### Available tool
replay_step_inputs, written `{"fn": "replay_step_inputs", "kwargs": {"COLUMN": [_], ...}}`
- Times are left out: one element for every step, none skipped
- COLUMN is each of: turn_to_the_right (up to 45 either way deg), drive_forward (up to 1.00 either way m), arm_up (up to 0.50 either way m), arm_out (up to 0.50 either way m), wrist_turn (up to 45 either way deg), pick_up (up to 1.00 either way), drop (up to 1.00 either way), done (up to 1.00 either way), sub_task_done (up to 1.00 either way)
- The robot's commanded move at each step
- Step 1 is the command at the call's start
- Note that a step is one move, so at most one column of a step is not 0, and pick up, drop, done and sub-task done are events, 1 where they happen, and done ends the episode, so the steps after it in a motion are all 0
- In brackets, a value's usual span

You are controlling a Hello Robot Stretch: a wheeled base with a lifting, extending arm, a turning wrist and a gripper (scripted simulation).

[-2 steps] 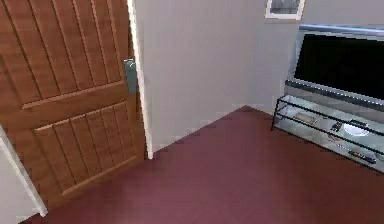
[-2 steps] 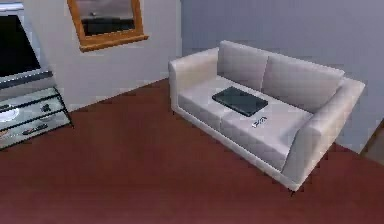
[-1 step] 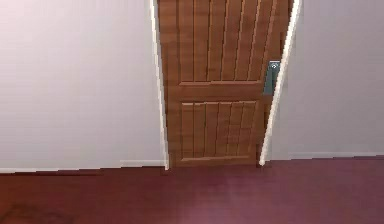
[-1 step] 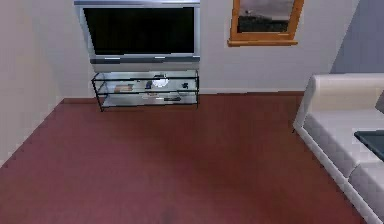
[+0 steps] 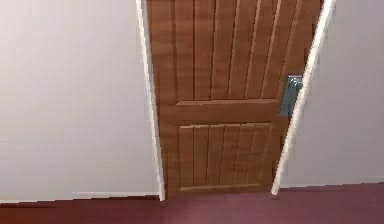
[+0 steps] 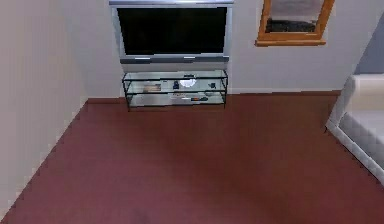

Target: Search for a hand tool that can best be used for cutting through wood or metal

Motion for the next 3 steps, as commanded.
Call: {"fn": "replay_step_inputs", "kwargs": {"turn_to_the_right": [-45.0, 0.0, -3.0], "drive_forward": [0.0, 1.0, 0.0], "arm_up": [0.0, 0.0, 0.0], "arm_out": [0.0, 0.0, 0.0], "wrist_turn": [0.0, 0.0, 0.0], "pick_up": [0.0, 0.0, 0.0], "drop": [0.0, 0.0, 0.0], "done": [0.0, 0.0, 0.0], "sub_task_done": [0.0, 0.0, 0.0]}}
